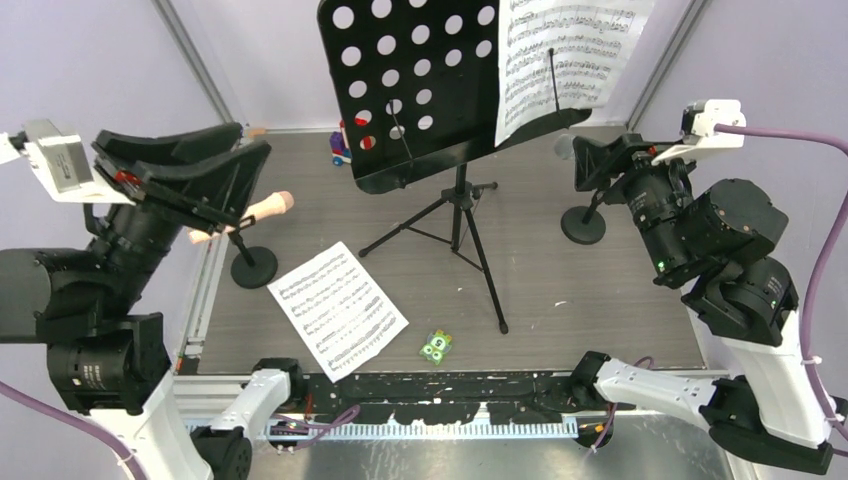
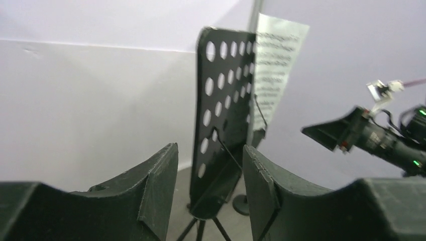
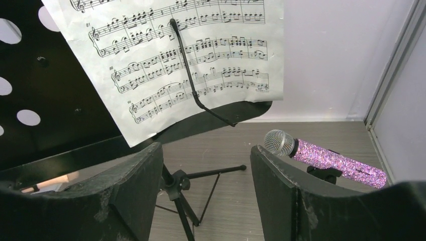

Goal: Pack up the instrument practice props

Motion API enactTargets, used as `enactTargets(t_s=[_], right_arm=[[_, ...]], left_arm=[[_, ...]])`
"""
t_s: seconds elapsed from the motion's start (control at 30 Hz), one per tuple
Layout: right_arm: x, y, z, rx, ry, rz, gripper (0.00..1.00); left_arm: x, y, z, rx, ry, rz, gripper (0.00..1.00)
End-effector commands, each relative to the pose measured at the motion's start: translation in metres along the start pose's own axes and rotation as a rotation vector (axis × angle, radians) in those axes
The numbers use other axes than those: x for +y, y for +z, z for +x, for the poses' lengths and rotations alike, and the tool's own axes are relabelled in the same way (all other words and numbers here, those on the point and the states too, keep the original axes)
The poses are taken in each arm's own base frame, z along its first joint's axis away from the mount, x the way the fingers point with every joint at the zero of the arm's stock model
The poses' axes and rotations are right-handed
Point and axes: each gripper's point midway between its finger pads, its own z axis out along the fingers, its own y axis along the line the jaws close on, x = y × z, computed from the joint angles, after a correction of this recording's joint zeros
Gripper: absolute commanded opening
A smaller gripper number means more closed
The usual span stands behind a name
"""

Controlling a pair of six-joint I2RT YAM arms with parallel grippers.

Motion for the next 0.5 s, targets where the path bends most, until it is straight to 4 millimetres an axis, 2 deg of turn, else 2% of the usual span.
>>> enactTargets(t_s=[0.0, 0.17, 0.3, 0.4, 0.47], right_arm=[[-0.008, -0.011, -0.016, -0.04, 0.051, 0.005, 0.69], [-0.005, -0.01, -0.011, -0.03, 0.047, -0.01, 0.7], [0.001, -0.011, -0.01, -0.023, 0.053, -0.044, 0.71], [0.004, -0.01, -0.007, -0.019, 0.06, -0.059, 0.71], [0.008, -0.01, -0.003, -0.008, 0.058, -0.077, 0.71]], left_arm=[[0.039, 0.0, -0.016, -0.047, 0.01, -0.23, 0.52], [0.08, -0.023, -0.054, -0.267, -0.043, -0.528, 0.52], [0.103, -0.041, -0.073, -0.416, -0.106, -0.689, 0.51], [0.105, -0.027, -0.075, -0.393, -0.096, -0.655, 0.48], [0.096, -0.011, -0.061, -0.305, -0.108, -0.57, 0.48]])
